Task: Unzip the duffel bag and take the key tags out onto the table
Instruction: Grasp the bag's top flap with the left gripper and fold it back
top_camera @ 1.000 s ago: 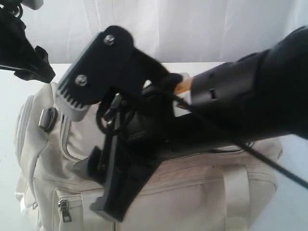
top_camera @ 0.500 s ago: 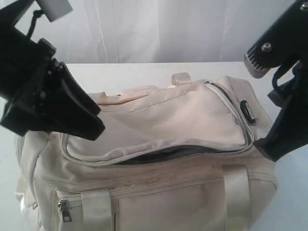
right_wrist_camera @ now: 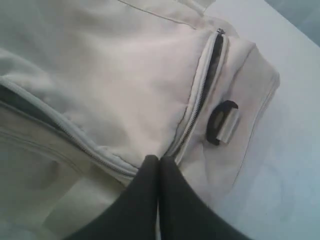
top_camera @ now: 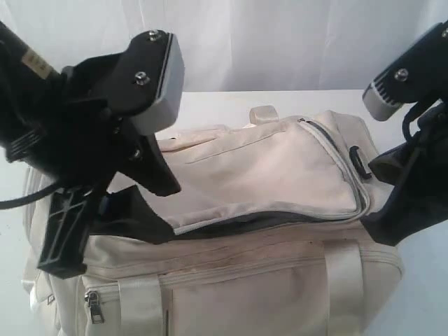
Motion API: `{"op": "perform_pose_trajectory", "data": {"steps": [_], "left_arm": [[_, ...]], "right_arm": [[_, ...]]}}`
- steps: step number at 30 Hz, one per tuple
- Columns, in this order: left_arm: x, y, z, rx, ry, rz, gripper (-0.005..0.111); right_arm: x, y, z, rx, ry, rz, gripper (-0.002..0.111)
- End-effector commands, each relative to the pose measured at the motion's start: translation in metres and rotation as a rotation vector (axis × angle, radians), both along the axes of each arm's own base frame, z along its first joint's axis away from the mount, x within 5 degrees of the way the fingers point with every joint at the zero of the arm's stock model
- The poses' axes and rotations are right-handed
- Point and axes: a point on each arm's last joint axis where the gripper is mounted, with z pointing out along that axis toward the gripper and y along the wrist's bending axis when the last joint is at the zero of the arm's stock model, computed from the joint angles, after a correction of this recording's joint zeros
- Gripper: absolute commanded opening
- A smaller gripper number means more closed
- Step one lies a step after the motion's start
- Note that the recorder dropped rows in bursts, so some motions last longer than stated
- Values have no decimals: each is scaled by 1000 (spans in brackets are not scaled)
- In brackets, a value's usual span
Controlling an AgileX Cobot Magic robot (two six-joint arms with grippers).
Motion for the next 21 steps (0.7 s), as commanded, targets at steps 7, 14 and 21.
{"op": "perform_pose_trajectory", "data": {"steps": [7,14,21], "left_arm": [[34,-31,-42,25,17,57,61],[52,-44,-55,-13,-31,113,37],[64,-47,-50,-68,-159,153,0]], "right_arm": [[-1,-1,1,21,-17,7,0],[-1,-1,2,25,-24,9,0],[-1,-1,2,48,-15,-11,0]]}}
